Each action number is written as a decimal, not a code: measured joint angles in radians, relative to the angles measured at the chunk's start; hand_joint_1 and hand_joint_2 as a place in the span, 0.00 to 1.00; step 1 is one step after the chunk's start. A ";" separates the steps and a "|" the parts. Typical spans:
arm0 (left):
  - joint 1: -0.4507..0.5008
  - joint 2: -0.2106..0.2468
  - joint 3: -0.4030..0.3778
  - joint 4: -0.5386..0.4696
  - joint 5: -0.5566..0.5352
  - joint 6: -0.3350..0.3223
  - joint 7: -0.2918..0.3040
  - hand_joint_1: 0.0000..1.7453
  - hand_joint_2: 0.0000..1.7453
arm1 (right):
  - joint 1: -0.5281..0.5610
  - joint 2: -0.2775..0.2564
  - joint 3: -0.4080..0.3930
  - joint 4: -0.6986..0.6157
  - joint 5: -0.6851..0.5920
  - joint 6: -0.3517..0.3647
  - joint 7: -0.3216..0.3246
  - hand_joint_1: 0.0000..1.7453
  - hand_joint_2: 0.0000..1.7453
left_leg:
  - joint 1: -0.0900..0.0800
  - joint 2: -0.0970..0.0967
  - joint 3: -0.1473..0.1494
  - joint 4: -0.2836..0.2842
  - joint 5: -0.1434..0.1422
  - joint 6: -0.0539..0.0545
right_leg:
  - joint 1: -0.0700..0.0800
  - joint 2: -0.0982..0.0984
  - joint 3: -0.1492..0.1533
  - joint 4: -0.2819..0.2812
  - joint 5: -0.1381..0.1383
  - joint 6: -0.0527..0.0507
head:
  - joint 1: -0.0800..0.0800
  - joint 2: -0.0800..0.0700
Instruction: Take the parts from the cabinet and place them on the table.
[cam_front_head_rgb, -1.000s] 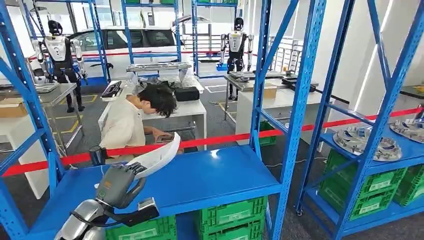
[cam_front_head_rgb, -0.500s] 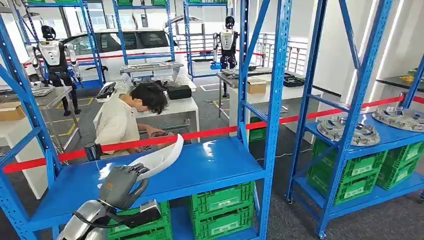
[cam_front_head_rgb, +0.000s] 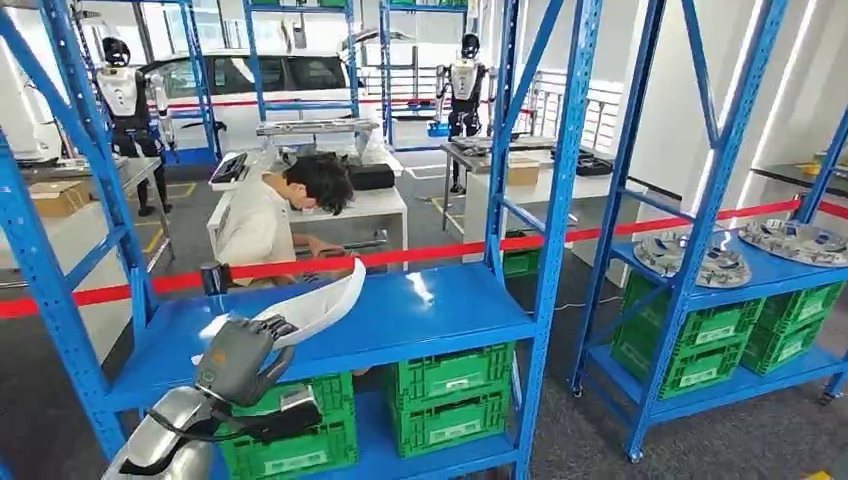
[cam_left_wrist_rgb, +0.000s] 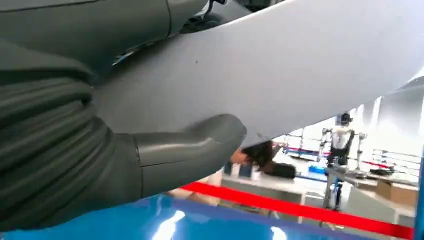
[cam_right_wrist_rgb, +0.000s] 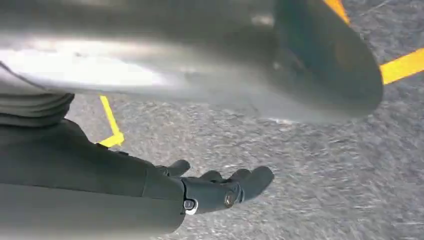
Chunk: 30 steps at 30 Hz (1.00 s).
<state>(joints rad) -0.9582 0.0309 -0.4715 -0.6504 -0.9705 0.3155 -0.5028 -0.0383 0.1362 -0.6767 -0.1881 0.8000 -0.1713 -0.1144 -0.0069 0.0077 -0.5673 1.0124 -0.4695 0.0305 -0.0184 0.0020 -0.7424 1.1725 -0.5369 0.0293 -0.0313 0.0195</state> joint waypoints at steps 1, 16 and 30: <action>0.002 0.000 0.000 0.002 0.000 0.000 0.000 1.00 1.00 | -0.001 0.000 0.000 0.000 0.000 -0.002 0.003 0.00 0.00 | -0.002 0.000 -0.018 0.001 0.014 0.001 | 0.001 0.000 -0.016 0.078 -0.044 0.001 | 0.000 0.000; 0.010 0.013 -0.006 0.010 0.000 -0.002 0.007 1.00 1.00 | -0.008 0.000 0.000 0.000 0.007 0.002 0.031 0.00 0.00 | 0.002 -0.005 -0.158 0.067 0.027 -0.054 | 0.018 -0.007 0.196 -0.156 0.038 -0.065 | -0.002 0.000; 0.018 -0.006 -0.011 0.031 0.002 0.017 0.005 1.00 1.00 | 0.001 0.001 0.000 0.000 0.008 0.011 0.035 0.00 0.00 | 0.005 -0.002 0.047 -0.005 -0.043 -0.016 | 0.003 -0.006 0.036 -0.147 0.168 -0.009 | -0.001 0.000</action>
<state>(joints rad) -0.9397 0.0248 -0.4830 -0.6199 -0.9682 0.3323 -0.4982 -0.0377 0.1373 -0.6771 -0.1881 0.8080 -0.1606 -0.0797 -0.0023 0.0056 -0.5201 1.0073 -0.5127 0.0150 -0.0150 -0.0040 -0.7060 1.0253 -0.3686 0.0200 -0.0320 0.0195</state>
